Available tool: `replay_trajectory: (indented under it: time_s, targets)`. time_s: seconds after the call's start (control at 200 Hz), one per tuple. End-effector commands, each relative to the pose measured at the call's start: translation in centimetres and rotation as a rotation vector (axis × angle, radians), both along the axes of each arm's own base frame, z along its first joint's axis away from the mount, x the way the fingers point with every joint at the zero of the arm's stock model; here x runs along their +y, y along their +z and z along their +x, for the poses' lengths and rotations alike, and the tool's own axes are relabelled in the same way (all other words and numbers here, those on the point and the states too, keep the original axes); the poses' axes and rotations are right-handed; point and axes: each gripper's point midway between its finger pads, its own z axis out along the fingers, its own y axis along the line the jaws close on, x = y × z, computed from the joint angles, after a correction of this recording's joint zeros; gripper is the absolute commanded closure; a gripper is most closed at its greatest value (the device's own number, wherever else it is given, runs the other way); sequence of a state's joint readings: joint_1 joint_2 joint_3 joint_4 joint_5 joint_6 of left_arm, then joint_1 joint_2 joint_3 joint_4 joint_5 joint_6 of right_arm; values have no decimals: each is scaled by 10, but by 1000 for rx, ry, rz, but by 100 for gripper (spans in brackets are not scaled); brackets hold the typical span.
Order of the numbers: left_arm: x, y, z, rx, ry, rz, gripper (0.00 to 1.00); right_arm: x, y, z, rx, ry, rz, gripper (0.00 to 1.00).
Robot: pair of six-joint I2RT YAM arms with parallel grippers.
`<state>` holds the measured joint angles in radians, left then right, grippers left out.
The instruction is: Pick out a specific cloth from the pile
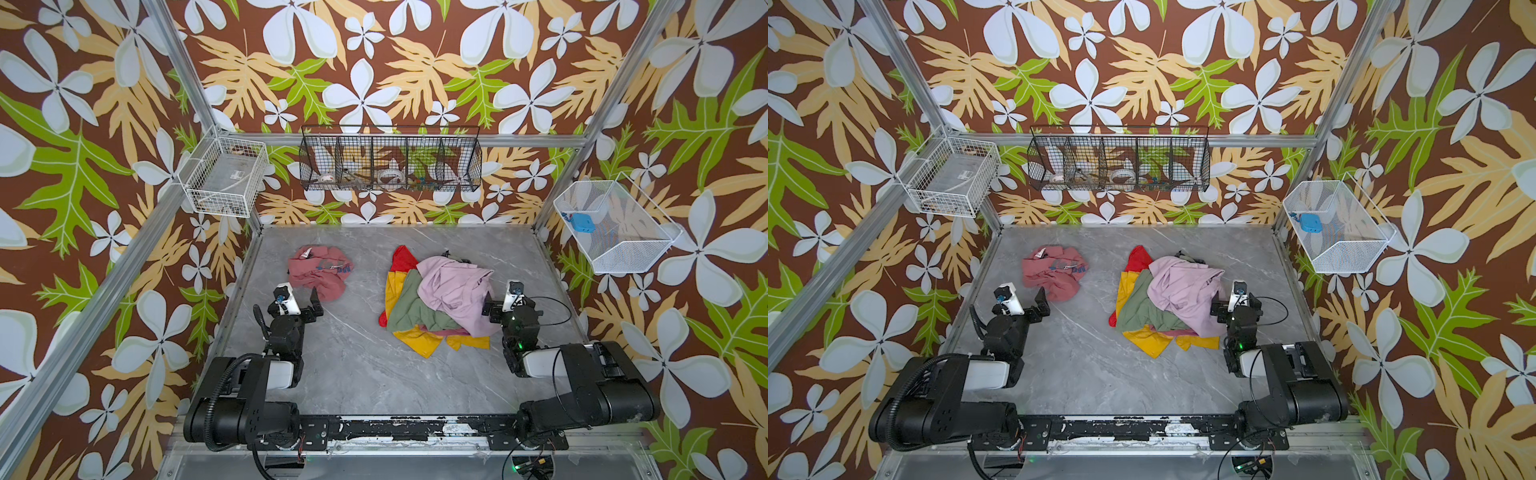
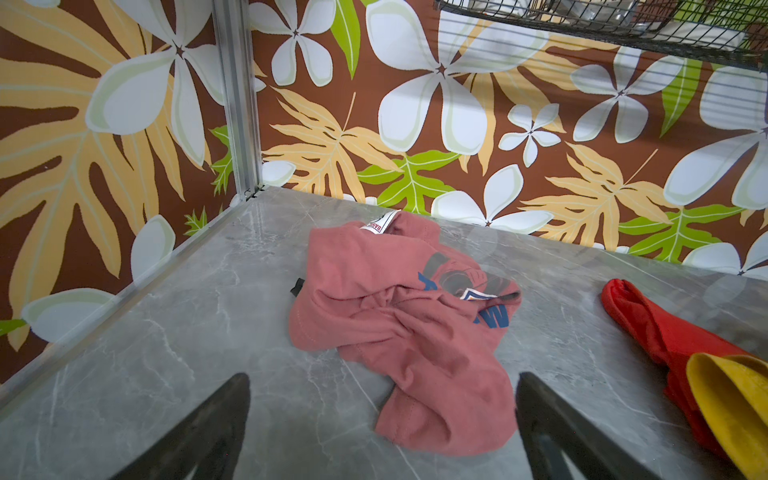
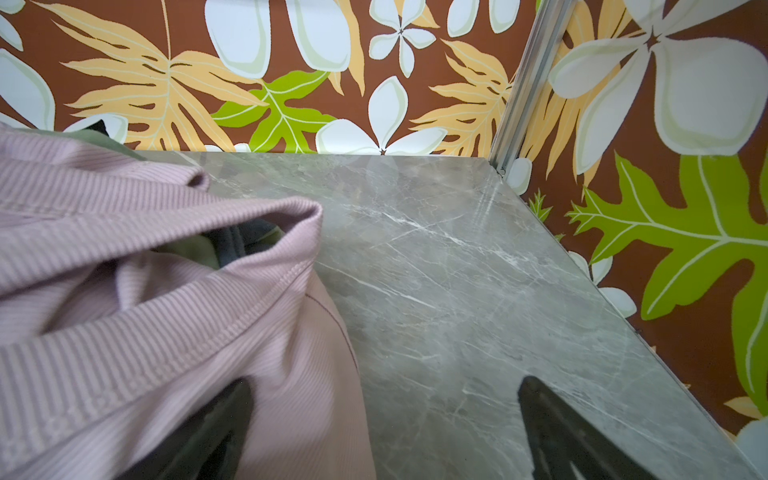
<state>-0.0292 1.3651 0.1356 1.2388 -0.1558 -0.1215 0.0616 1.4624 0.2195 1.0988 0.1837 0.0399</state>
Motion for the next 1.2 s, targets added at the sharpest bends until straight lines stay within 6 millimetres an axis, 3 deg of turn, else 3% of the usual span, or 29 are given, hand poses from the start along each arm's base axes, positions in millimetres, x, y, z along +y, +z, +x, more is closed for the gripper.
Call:
replay_trajectory:
  time_s: [0.0, 0.155, 1.196]
  targets:
    - [-4, 8, 3, -27, -23, 19, 0, 1, 8, 3, -31, 5, 0, 1]
    - [-16, 7, 8, -10, -92, 43, 0, 1, 8, 3, -32, 6, 0, 0]
    - [-16, 7, 8, -10, -92, 44, 0, 1, 8, 3, -31, 7, 2, 0]
